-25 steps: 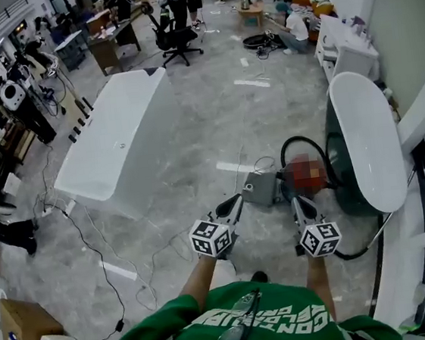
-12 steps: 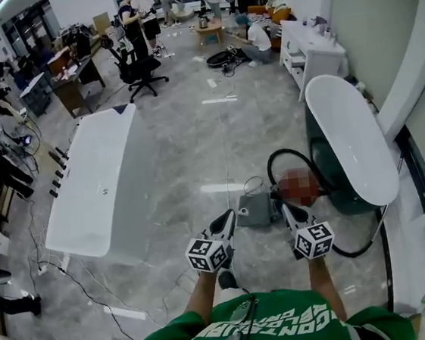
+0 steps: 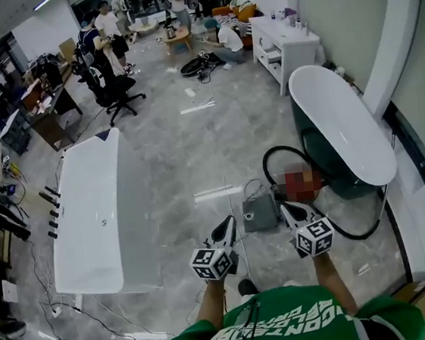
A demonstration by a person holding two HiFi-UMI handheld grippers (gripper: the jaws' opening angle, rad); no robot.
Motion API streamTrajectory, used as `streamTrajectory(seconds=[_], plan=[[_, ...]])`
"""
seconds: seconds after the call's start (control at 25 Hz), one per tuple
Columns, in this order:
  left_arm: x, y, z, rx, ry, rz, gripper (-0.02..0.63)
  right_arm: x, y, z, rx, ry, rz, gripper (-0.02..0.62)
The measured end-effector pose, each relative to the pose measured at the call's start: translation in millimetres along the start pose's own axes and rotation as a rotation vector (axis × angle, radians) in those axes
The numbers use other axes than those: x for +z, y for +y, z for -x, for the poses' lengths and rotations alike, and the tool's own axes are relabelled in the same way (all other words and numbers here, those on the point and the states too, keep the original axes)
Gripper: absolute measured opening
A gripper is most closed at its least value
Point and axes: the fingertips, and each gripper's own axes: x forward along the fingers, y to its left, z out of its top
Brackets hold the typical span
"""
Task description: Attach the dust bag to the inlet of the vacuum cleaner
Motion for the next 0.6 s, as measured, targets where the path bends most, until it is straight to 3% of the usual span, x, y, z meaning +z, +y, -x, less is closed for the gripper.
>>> streamTrajectory(seconds=[0.24, 0.6], plan=[[6.2, 19.5, -6.1, -0.035, 0.013, 0.01, 0.003, -2.1, 5.4, -15.0, -0.034, 0.026, 0.026, 0.008], [8.9, 53.7, -36.0, -0.061, 0.052, 0.002, 0.003, 1.9, -6.9, -60.0, -0.06, -0.001, -0.03, 0.008]])
